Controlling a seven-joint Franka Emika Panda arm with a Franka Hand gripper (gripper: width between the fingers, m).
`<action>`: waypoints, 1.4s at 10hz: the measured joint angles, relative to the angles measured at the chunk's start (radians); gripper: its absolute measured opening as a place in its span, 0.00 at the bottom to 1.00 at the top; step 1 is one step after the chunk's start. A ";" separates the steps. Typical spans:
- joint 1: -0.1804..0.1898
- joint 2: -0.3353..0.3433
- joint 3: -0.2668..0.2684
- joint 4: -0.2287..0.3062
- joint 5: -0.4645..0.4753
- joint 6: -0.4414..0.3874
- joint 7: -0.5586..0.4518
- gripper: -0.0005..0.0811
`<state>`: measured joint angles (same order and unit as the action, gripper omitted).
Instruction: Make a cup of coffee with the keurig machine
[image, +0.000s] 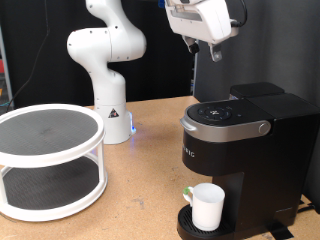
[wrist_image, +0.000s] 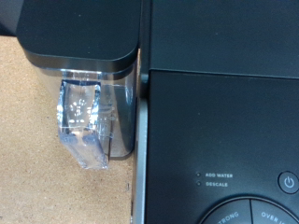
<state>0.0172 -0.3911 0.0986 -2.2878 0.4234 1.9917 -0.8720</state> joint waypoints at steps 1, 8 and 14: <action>0.000 -0.003 0.000 -0.004 0.000 0.006 -0.014 0.99; 0.001 0.103 0.049 0.159 -0.117 -0.059 0.060 0.99; 0.002 0.201 0.061 0.223 -0.190 -0.059 0.114 0.99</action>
<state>0.0187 -0.1904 0.1592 -2.0645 0.2331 1.9329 -0.7582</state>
